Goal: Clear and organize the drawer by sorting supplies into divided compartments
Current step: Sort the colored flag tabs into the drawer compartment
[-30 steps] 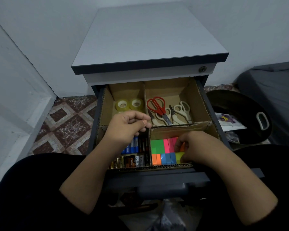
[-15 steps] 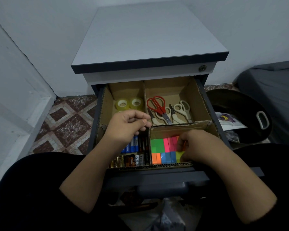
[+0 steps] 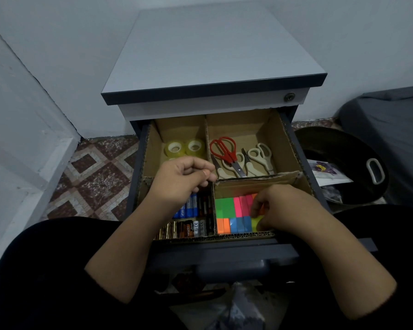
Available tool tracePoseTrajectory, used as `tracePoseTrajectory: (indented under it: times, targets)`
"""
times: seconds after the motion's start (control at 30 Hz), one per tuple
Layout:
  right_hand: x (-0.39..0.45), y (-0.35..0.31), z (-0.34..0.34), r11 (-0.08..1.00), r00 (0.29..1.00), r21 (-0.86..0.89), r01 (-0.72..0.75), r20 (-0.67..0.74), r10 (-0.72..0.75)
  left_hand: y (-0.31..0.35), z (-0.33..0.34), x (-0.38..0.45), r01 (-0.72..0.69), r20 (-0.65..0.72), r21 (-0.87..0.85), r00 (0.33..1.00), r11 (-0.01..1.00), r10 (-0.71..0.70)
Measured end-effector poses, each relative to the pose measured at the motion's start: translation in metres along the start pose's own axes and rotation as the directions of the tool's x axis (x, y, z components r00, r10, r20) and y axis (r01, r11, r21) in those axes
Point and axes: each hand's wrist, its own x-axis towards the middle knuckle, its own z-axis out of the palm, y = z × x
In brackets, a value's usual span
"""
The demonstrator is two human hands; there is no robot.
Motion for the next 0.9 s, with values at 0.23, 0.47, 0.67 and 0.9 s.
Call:
tracePoseTrajectory:
  times: [0.23,0.47,0.67,0.9]
  targets:
    - [0.0001,0.0044,-0.0045,0.999,0.999,-0.017,-0.041,-0.02,0.04,0.0007,-0.0003,-0.0004,0.002,0.001,-0.008,1.0,1.0,-0.002]
    - [0.0019,0.0012,-0.0021,1.0,1.0,-0.024,-0.014,0.001,0.014,0.0,0.0001,0.0,0.004,-0.003,-0.009,1.0,1.0,-0.004]
    - [0.0019,0.0017,-0.002,1.0,1.0,-0.021,0.005,0.002,-0.005,-0.0001,-0.0001,-0.0001,0.007,-0.001,-0.007,1.0,1.0,-0.007]
    - [-0.0003,-0.0002,-0.0035,0.999,1.0,-0.023,0.028,0.011,-0.028,0.0006,0.0008,-0.001,0.008,-0.003,-0.008,1.0,1.0,-0.008]
